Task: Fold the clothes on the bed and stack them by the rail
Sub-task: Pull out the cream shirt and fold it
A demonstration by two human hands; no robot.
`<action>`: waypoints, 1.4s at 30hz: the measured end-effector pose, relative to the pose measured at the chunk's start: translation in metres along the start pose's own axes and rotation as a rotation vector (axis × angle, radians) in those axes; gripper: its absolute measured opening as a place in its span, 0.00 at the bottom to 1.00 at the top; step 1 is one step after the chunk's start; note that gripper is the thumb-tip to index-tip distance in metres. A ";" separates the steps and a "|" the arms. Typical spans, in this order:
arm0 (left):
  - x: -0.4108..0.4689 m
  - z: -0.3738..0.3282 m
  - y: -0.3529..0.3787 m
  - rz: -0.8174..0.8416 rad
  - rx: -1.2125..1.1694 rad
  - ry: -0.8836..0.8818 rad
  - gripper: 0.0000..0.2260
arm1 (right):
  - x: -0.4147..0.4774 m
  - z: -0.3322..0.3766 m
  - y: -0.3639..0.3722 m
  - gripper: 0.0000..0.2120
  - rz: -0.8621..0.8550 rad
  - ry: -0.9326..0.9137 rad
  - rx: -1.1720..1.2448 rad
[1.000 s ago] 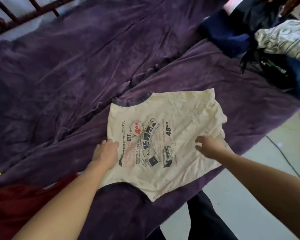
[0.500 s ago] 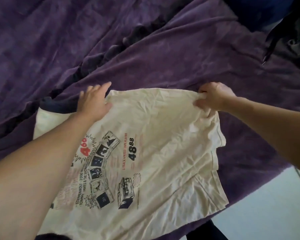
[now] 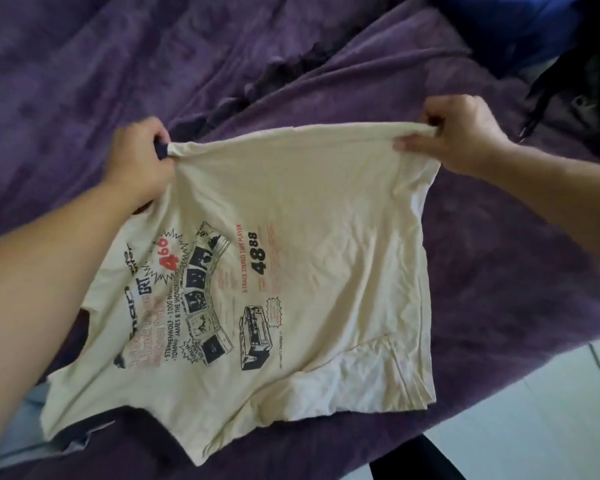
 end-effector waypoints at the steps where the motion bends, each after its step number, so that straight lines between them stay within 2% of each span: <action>1: -0.015 0.001 -0.007 0.007 0.008 0.015 0.06 | -0.019 0.009 -0.002 0.19 -0.009 -0.063 -0.031; 4: -0.078 0.003 -0.020 0.079 0.068 0.106 0.08 | -0.093 0.029 0.006 0.11 0.041 -0.205 -0.151; 8: -0.181 0.021 -0.022 0.193 0.180 0.218 0.13 | -0.199 0.043 0.035 0.09 0.142 -0.297 -0.237; 13: -0.282 0.053 -0.002 0.287 0.255 0.246 0.13 | -0.280 0.050 0.085 0.10 0.215 -0.138 -0.306; 17: -0.346 0.074 0.016 0.355 0.307 0.248 0.13 | -0.316 0.051 0.111 0.08 0.391 -0.010 -0.449; 21: -0.375 0.085 0.031 0.628 0.379 0.277 0.05 | -0.319 0.067 0.114 0.11 0.607 0.118 -0.589; 23: -0.365 0.085 0.025 0.547 0.286 0.244 0.07 | -0.307 0.081 0.108 0.12 0.572 0.120 -0.622; 26: -0.322 0.087 0.006 0.128 0.210 0.189 0.09 | -0.282 0.110 0.109 0.14 0.344 0.066 -0.510; 27: -0.303 0.089 0.001 0.041 0.239 0.181 0.13 | -0.273 0.120 0.113 0.15 0.274 0.037 -0.461; 28: -0.282 0.091 -0.002 0.027 0.288 0.185 0.19 | -0.264 0.129 0.120 0.16 0.239 0.002 -0.439; 30: -0.244 0.095 0.003 0.153 0.399 0.187 0.32 | -0.248 0.146 0.141 0.20 0.250 -0.070 -0.424; 32: -0.215 0.095 0.016 0.277 0.484 0.199 0.39 | -0.238 0.160 0.169 0.27 0.326 -0.118 -0.393; 34: -0.206 0.093 0.024 0.303 0.512 0.232 0.31 | -0.238 0.169 0.197 0.32 0.428 -0.141 -0.393; 36: -0.214 0.100 0.015 0.165 0.477 0.260 0.16 | -0.245 0.173 0.218 0.32 0.516 -0.120 -0.399; 38: -0.242 0.122 -0.004 0.049 0.432 0.280 0.08 | -0.255 0.173 0.225 0.31 0.565 -0.079 -0.381; 40: -0.283 0.154 -0.024 0.036 0.405 0.271 0.08 | -0.261 0.173 0.225 0.31 0.586 -0.047 -0.373; 42: -0.329 0.185 -0.037 0.152 0.437 0.243 0.12 | -0.260 0.178 0.220 0.33 0.647 -0.038 -0.396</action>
Point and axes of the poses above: each hand's wrist, its own x-axis towards the middle knuckle, its own y-axis out of the palm, z = x × y, the point moved 2 cm from there along x, towards the middle knuckle, and after that the axes turned 1 degree about -y, right-handed, at the moved point
